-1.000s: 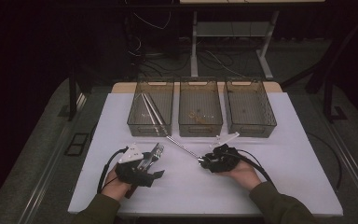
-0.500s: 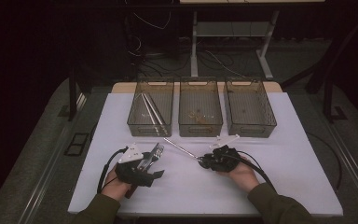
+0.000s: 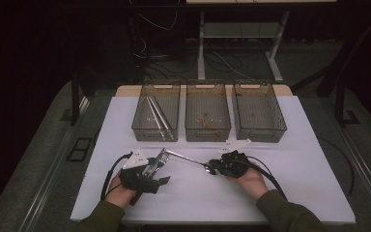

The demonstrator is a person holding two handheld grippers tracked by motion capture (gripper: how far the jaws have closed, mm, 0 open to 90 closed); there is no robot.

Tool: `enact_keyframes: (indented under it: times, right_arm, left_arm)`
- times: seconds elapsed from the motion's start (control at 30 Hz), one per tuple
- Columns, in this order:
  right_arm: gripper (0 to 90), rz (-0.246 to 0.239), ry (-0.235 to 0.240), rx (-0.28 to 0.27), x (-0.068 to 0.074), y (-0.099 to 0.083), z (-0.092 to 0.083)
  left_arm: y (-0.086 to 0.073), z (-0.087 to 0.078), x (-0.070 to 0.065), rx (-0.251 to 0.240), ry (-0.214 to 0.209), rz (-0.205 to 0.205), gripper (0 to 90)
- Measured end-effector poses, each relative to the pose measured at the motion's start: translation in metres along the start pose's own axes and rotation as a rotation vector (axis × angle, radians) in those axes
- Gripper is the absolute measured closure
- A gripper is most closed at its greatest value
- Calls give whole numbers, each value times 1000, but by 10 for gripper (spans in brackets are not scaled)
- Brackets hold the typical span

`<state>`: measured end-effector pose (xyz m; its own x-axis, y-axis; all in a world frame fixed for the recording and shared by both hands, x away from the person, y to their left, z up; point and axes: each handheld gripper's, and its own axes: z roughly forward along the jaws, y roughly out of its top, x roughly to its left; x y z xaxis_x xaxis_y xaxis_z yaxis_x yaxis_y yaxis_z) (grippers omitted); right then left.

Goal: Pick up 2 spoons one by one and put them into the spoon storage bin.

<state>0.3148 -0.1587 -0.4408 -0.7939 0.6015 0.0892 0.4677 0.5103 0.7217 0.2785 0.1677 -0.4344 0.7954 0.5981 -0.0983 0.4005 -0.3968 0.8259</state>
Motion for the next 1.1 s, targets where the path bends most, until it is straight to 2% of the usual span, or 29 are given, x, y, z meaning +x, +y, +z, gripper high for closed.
enact_keyframes:
  times: [0.3,0.57,1.1]
  right_arm:
    - [880,-10,5,-12,2,0,0]
    - [881,18,13,-40,-2,1,-4]
    - [881,47,-16,-81,-14,5,-22]
  left_arm:
    - [0,0,0,0,0,1,130]
    - [0,-1,0,-3,0,1,130]
    - [0,0,0,1,-1,2,130]
